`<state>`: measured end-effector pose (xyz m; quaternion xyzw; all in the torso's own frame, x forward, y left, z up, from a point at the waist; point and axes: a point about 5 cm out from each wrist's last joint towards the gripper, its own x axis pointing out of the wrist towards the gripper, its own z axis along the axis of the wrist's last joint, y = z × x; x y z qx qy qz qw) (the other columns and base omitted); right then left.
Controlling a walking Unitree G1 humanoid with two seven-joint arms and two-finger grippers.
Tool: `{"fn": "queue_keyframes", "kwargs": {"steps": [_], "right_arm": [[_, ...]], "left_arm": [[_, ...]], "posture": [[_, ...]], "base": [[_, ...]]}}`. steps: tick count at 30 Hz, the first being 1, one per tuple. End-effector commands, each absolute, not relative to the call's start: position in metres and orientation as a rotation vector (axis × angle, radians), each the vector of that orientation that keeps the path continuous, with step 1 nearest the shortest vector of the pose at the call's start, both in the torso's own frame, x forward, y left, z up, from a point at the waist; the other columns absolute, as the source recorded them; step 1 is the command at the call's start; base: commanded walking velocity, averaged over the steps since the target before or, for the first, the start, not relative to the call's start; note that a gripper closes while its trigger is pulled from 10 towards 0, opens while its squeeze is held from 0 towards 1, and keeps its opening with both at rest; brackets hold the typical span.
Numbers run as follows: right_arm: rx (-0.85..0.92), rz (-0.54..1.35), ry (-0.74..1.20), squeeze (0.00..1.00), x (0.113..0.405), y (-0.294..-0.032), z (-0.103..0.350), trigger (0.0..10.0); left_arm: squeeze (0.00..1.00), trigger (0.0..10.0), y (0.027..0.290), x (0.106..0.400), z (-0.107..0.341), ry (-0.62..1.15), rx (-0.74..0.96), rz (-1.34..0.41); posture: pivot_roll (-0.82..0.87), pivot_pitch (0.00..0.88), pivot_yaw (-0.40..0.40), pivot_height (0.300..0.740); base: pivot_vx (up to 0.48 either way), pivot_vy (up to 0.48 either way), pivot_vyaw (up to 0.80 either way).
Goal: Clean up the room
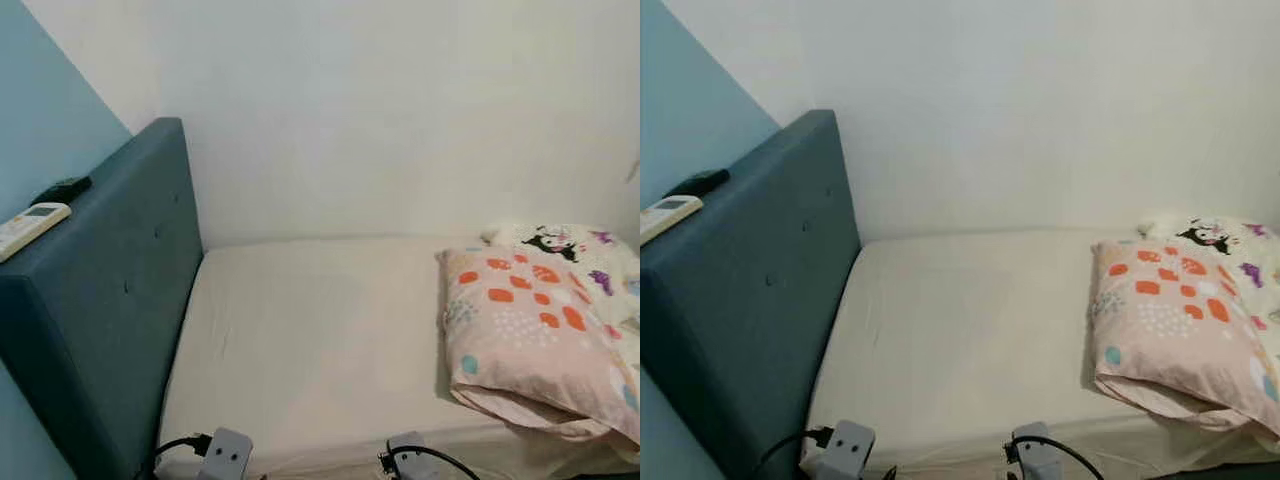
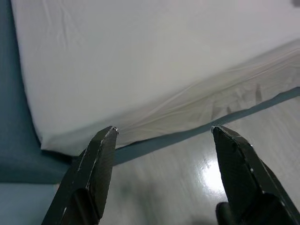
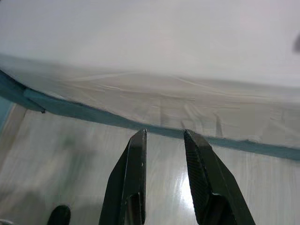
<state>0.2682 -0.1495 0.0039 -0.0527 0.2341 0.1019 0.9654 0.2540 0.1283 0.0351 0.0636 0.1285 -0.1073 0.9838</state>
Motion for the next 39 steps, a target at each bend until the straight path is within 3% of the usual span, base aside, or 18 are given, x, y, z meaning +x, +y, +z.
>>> {"fn": "queue_keyframes", "kwargs": {"steps": [1,39], "right_arm": [[-0.105,0.209,0.483,0.0,0.265,-0.1489,0.0006,10.0],[-0.103,0.2,0.486,0.0,0.2651,-0.1484,-0.0004,10.0]], "left_arm": [[0.0,10.0,0.1271,0.2512,0.032,0.272,0.121,-0.222],[0.0,10.0,0.1291,0.2524,0.0335,0.269,0.139,-0.242]], "posture": [[0.02,0.124,-0.034,0.74],[0.03,0.131,-0.021,0.74]], "base": [[0.0,-0.341,0.0],[0.0,-0.332,0.0]]}}
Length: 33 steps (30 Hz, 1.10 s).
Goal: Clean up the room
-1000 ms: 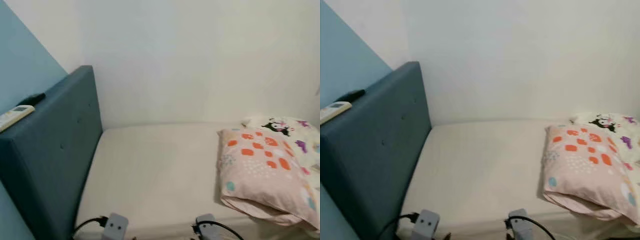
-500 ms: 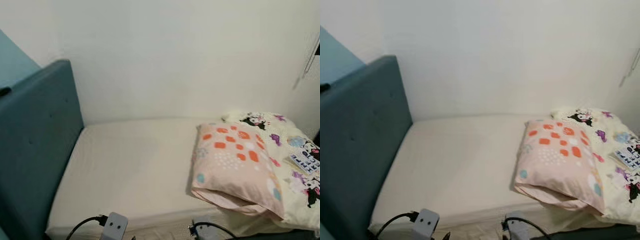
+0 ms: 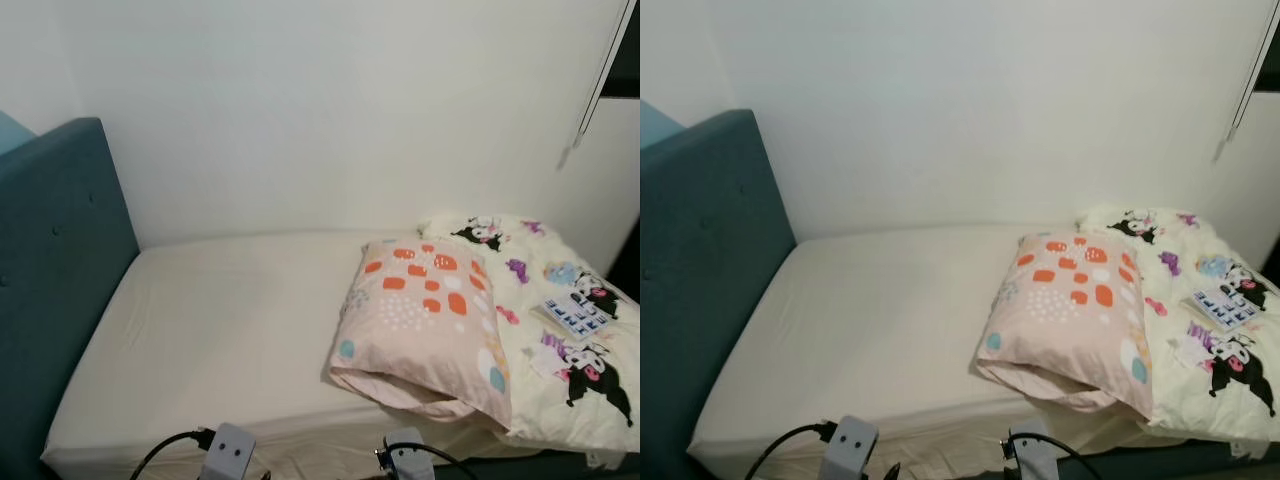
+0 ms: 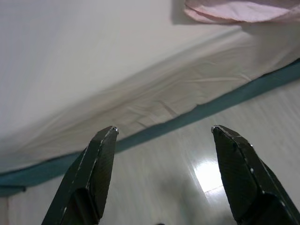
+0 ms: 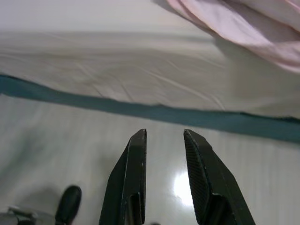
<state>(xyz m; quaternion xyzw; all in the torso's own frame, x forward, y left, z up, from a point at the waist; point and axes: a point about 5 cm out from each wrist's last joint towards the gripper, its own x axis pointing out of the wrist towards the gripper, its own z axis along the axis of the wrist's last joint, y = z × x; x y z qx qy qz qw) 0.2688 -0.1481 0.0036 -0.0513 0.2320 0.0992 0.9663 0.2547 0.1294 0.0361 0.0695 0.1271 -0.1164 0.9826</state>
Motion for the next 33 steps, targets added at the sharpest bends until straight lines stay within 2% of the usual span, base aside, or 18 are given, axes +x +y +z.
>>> {"fn": "queue_keyframes", "kwargs": {"steps": [1,33], "right_arm": [[-0.103,0.2,0.486,0.0,0.2652,-0.1484,-0.0003,10.0],[-0.099,0.2,0.485,0.0,0.264,-0.1472,-0.0014,10.0]], "left_arm": [[0.0,10.0,0.129,0.2524,0.0336,0.269,0.139,-0.243],[0.0,10.0,0.1301,0.2519,0.0345,0.264,0.15,-0.259]], "posture": [[0.03,0.131,-0.021,0.74],[0.03,0.118,-0.014,0.74]], "base": [[0.0,-0.296,0.0],[0.0,-0.296,0.0]]}}
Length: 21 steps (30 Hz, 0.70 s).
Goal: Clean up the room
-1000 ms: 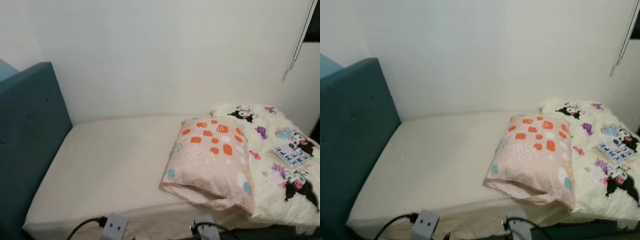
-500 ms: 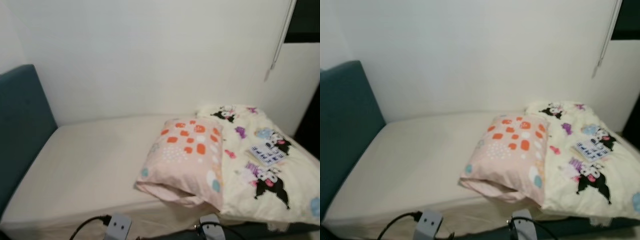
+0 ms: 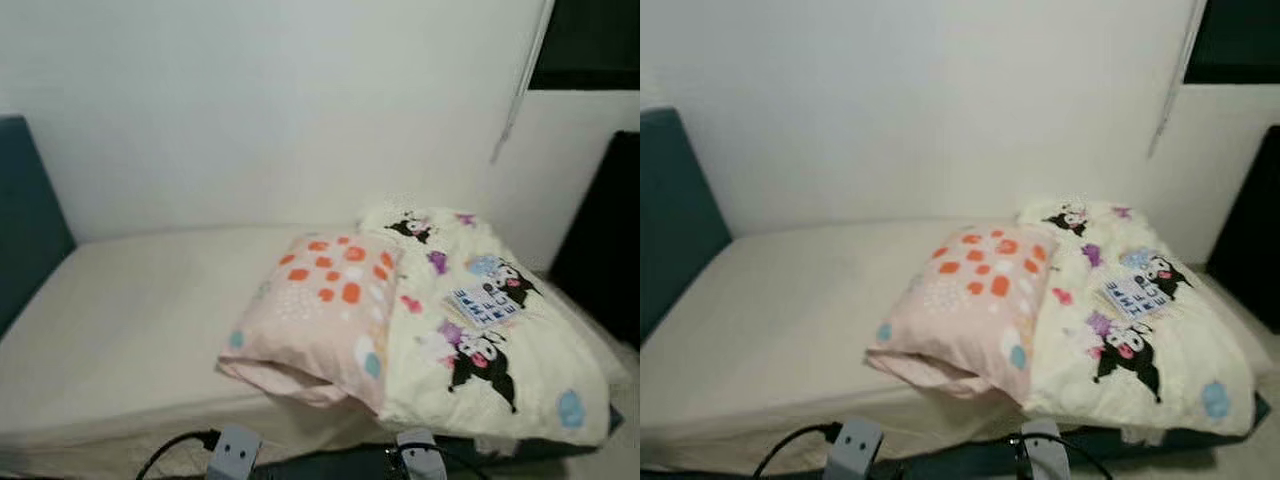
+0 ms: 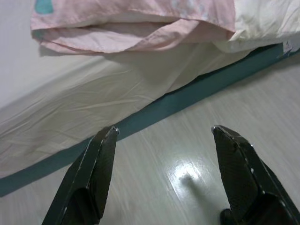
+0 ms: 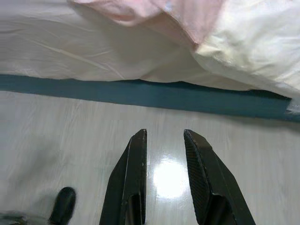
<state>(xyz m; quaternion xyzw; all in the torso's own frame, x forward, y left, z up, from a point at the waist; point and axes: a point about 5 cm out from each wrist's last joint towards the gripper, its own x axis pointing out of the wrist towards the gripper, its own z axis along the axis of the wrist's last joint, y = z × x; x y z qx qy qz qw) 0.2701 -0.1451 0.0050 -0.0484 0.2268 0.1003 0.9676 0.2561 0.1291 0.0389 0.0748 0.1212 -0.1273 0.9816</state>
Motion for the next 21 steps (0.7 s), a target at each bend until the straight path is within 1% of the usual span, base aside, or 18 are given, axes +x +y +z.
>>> {"fn": "queue_keyframes", "kwargs": {"steps": [1,18,21], "right_arm": [[-0.099,0.2,0.485,0.0,0.2639,-0.1472,-0.0015,10.0],[-0.097,0.198,0.485,0.0,0.2631,-0.1474,-0.0021,10.0],[-0.097,0.198,0.485,0.0,0.2627,-0.1475,-0.0023,10.0]], "left_arm": [[0.0,10.0,0.1302,0.252,0.0345,0.264,0.15,-0.261],[0.0,10.0,0.1302,0.2529,0.0352,0.263,0.158,-0.269],[0.0,10.0,0.1304,0.2516,0.0317,0.303,0.127,-0.27]], "posture": [[0.03,0.117,-0.014,0.74],[0.03,0.116,-0.01,0.74],[0.03,0.119,-0.009,0.74]], "base": [[0.0,-0.296,0.0],[0.0,-0.295,0.0],[0.0,0.0,0.0]]}}
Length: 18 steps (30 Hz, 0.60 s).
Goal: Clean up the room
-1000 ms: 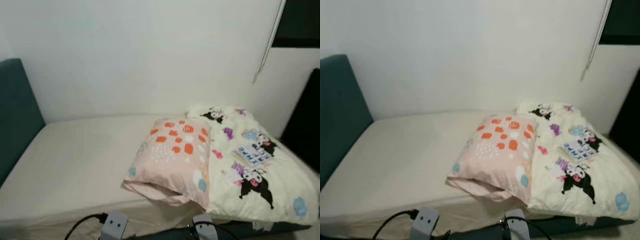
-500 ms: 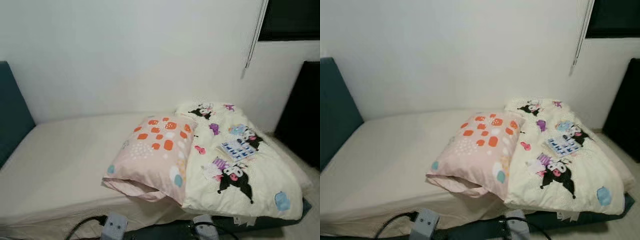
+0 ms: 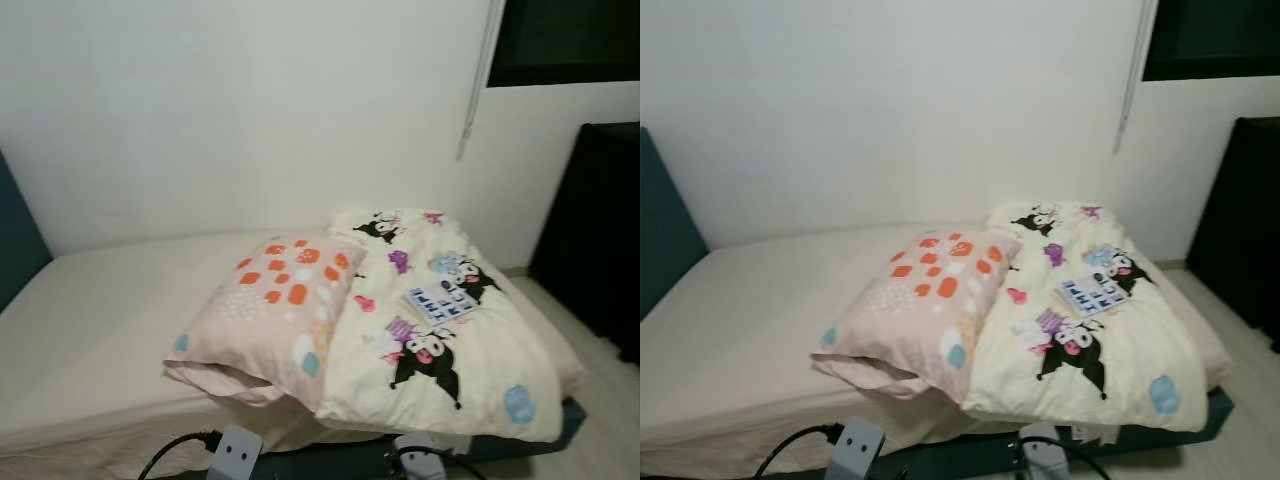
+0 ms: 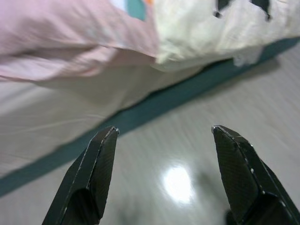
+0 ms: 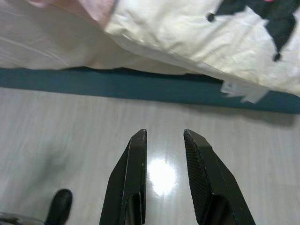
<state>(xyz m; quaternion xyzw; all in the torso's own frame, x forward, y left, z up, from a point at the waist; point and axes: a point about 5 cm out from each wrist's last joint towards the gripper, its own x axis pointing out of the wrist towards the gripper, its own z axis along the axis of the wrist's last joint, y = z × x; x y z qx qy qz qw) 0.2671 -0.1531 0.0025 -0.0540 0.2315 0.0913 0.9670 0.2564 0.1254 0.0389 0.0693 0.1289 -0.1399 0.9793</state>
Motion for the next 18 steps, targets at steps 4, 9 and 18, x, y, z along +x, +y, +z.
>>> {"fn": "queue_keyframes", "kwargs": {"steps": [4,9,18], "right_arm": [[-0.095,0.196,0.486,0.0,0.2621,-0.1475,-0.0027,10.0],[-0.093,0.195,0.486,0.0,0.2616,-0.1471,-0.0029,10.0],[-0.087,0.191,0.476,0.0,0.2627,-0.1483,-0.0013,10.0]], "left_arm": [[0.0,10.0,0.1298,0.2505,0.0316,0.317,0.113,-0.28],[0.0,10.0,0.1297,0.251,0.0334,0.302,0.136,-0.28],[0.0,10.0,0.1257,0.2527,0.0376,0.259,0.139,-0.288]], "posture": [[0.03,0.121,-0.008,0.74],[0.03,0.122,-0.007,0.74],[0.03,0.125,-0.012,0.74]], "base": [[0.0,0.421,0.0],[0.0,0.384,0.0],[0.0,0.0,0.0]]}}
